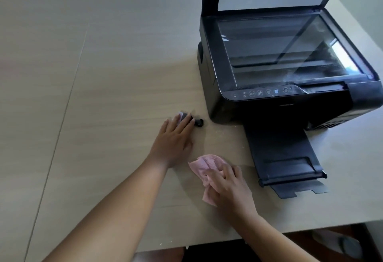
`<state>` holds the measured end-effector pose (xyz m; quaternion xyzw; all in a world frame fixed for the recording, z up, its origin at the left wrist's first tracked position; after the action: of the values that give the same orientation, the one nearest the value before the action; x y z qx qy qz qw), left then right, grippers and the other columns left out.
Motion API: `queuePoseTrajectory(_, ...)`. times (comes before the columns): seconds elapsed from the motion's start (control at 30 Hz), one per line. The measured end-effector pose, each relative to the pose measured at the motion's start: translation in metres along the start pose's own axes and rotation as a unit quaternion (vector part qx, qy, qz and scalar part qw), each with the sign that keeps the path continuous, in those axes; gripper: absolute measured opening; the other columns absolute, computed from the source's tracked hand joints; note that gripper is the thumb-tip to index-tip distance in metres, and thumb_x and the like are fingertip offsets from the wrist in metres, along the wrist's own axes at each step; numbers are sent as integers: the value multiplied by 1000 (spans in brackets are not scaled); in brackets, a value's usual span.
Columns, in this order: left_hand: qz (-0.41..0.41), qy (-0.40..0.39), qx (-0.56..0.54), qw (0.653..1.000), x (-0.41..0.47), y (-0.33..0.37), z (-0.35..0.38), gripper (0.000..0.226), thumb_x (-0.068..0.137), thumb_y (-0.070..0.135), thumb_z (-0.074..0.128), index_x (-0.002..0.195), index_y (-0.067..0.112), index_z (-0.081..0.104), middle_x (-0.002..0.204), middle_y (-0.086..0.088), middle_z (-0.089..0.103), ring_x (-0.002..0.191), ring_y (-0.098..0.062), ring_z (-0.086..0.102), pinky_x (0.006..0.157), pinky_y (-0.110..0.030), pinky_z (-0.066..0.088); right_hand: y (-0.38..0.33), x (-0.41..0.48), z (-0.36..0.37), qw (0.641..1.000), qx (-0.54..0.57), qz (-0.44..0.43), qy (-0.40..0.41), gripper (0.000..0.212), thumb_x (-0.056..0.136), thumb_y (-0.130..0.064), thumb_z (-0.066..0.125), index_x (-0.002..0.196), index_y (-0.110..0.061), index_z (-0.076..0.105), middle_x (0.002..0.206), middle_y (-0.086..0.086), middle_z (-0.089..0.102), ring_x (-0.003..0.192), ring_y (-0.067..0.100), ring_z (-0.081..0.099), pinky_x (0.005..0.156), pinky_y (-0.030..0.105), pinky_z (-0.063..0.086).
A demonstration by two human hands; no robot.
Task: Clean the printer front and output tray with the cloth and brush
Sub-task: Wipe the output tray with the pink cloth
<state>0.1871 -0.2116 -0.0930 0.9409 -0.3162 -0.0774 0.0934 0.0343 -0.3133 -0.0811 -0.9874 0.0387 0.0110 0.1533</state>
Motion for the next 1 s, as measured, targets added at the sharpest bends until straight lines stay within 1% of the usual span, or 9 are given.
queuePoseTrajectory(0.2,65,-20,17,998,-13,11,2,54,87,30,44,140,18,48,152,3,41,143,-27,32,113,-47,31,10,-7,-43,992,103,51,55,28,75,-29,51,102,-30,60,101,0,51,84,23,42,57,35,47)
queuePoseTrajectory(0.4,165,-46,47,984,-42,30,-2,53,90,32,37,141,20,44,155,3,36,147,-24,21,118,-36,6,55,6,-104,966,176,119,150,35,76,-36,47,107,-31,62,98,-2,48,89,20,39,70,32,40)
queuePoseTrajectory(0.53,217,85,-7,973,-29,71,-65,42,95,31,45,131,11,52,146,-11,46,140,-35,35,114,-45,26,134,9,-133,955,114,195,194,42,87,-28,46,128,-33,55,114,9,49,101,31,45,82,35,41)
queuePoseTrajectory(0.6,225,183,-21,957,-17,93,-111,40,94,27,47,128,7,55,138,-16,51,134,-39,40,106,-45,33,183,14,-127,933,85,298,183,42,92,-20,47,131,-32,53,127,12,46,111,33,39,87,36,39)
queuePoseTrajectory(0.67,213,244,-23,946,4,112,-147,39,94,25,48,126,5,55,134,-16,53,130,-38,43,102,-45,34,208,26,-112,916,58,370,145,41,89,-27,46,129,-32,51,134,11,45,116,33,36,92,42,41)
queuePoseTrajectory(0.77,171,215,-70,959,54,126,-170,43,93,31,45,129,9,51,135,-11,51,128,-31,44,105,-41,34,163,60,-90,962,-46,247,105,41,81,-48,45,120,-35,52,128,3,51,115,31,39,82,35,43)
queuePoseTrajectory(0.87,117,101,-106,982,102,134,-158,55,93,46,37,140,17,45,151,-5,39,140,-23,32,115,-38,23,113,51,-80,996,-48,-5,81,37,84,-44,54,120,-35,60,119,-3,59,109,27,49,74,35,48)
queuePoseTrajectory(0.9,102,78,-86,988,112,136,-151,59,93,50,32,143,21,41,155,-2,33,144,-21,26,118,-39,18,124,46,-79,995,-53,-34,77,38,84,-42,54,121,-34,61,120,-3,61,109,28,52,78,37,49)
queuePoseTrajectory(1.0,77,74,6,994,121,137,-135,63,93,57,22,148,29,33,159,5,25,147,-16,17,120,-42,9,194,48,-88,980,-38,162,111,42,85,-37,43,122,-27,61,133,7,54,122,38,44,93,47,46)
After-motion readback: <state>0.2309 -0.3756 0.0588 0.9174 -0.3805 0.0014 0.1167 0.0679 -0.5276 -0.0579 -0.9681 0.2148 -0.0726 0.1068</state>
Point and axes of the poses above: each hand's wrist, its own x-axis towards the middle knuckle, its own z-axis out of the palm, y = z × x, the point moved 9 cm from there along x, towards the middle knuckle
